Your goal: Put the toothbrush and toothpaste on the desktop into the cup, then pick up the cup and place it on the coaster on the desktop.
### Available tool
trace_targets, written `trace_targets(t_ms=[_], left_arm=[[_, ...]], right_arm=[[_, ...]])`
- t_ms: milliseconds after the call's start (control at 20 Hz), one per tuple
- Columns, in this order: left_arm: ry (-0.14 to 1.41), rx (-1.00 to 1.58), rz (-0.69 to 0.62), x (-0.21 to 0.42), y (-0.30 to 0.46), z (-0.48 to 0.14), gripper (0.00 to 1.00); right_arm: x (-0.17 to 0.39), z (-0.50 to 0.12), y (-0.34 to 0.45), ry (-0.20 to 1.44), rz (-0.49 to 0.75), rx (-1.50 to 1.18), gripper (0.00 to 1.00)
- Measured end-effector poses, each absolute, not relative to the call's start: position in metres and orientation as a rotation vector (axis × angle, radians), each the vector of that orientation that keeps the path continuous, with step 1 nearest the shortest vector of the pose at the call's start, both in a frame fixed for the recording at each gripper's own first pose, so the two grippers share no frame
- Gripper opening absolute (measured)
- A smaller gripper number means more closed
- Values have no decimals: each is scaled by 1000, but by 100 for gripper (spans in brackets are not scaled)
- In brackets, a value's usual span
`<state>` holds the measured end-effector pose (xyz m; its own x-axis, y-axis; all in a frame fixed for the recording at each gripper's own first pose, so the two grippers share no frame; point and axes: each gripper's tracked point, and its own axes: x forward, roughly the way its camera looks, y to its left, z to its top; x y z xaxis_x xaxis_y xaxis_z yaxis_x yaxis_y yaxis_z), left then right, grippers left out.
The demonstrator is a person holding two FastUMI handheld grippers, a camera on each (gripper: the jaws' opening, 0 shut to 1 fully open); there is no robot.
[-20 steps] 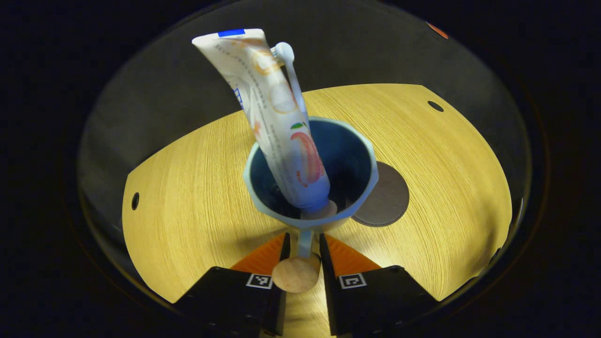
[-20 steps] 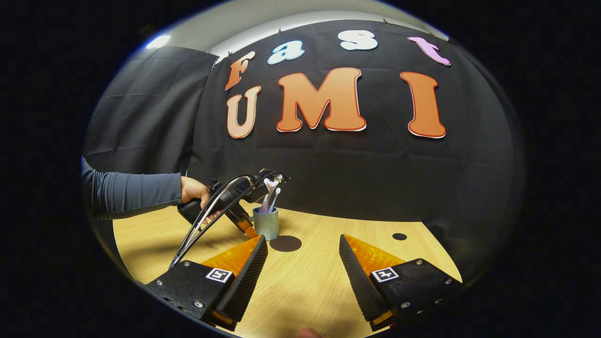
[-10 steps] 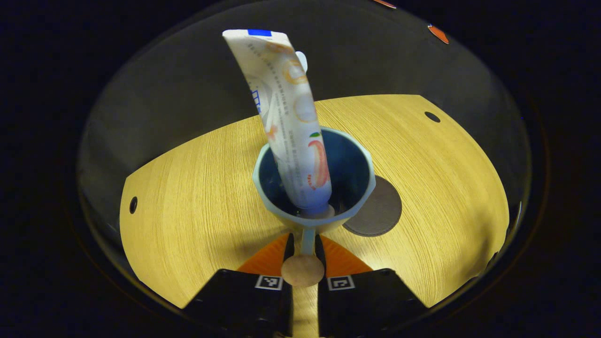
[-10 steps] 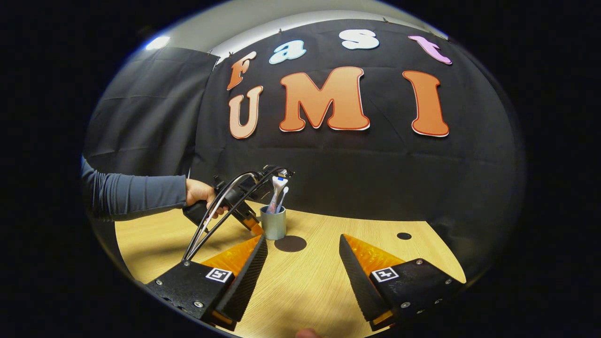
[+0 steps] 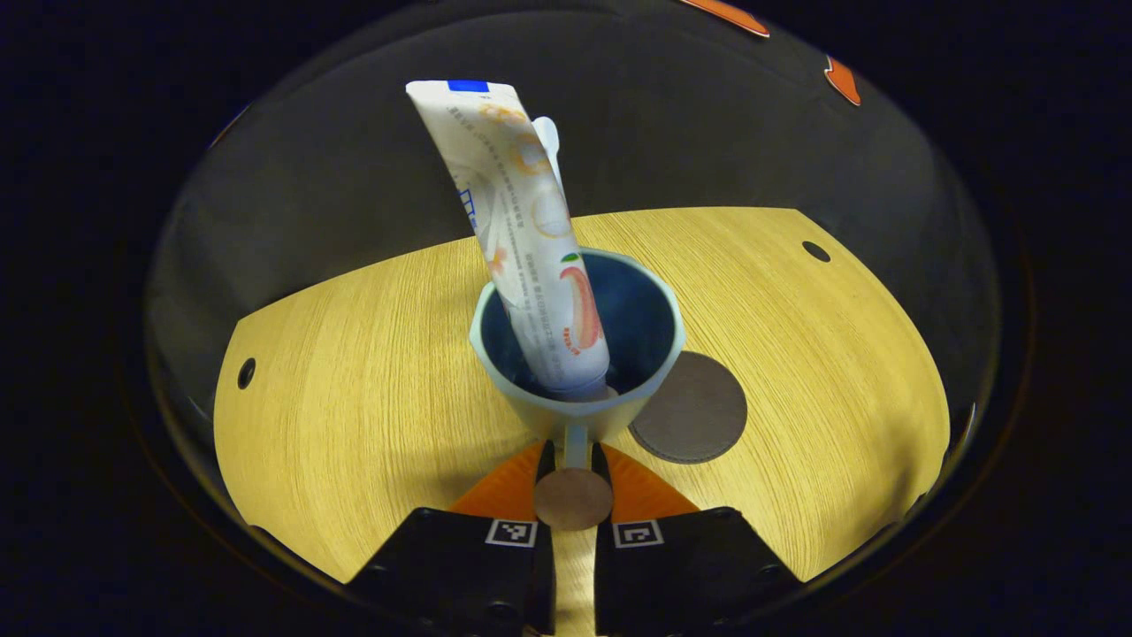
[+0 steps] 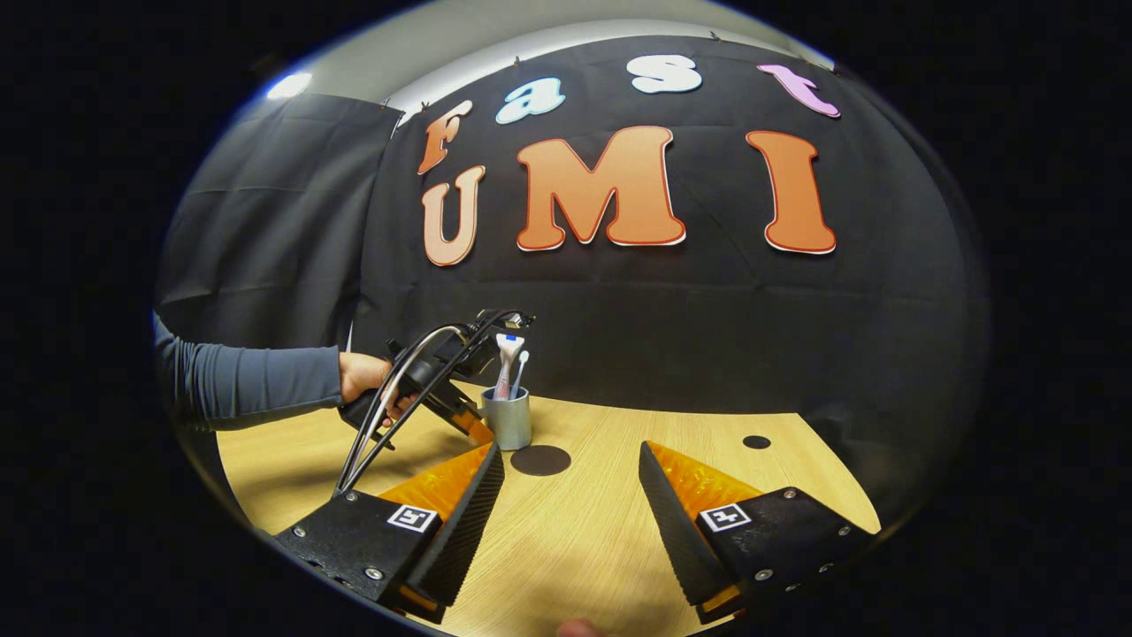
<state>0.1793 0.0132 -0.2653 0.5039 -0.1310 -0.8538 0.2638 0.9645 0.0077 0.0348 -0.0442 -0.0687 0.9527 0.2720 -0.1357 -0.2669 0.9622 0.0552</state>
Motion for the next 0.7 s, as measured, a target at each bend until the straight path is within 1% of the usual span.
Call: trace_targets(t_ms=[400,700], left_arm=[[986,136,-309,178,8,-268,16],[1011,168,-361,173,11,-270,16]], right_arm=[[32,-68,-50,137,253,44,92],[25,-71,-54,146,235,32,92]])
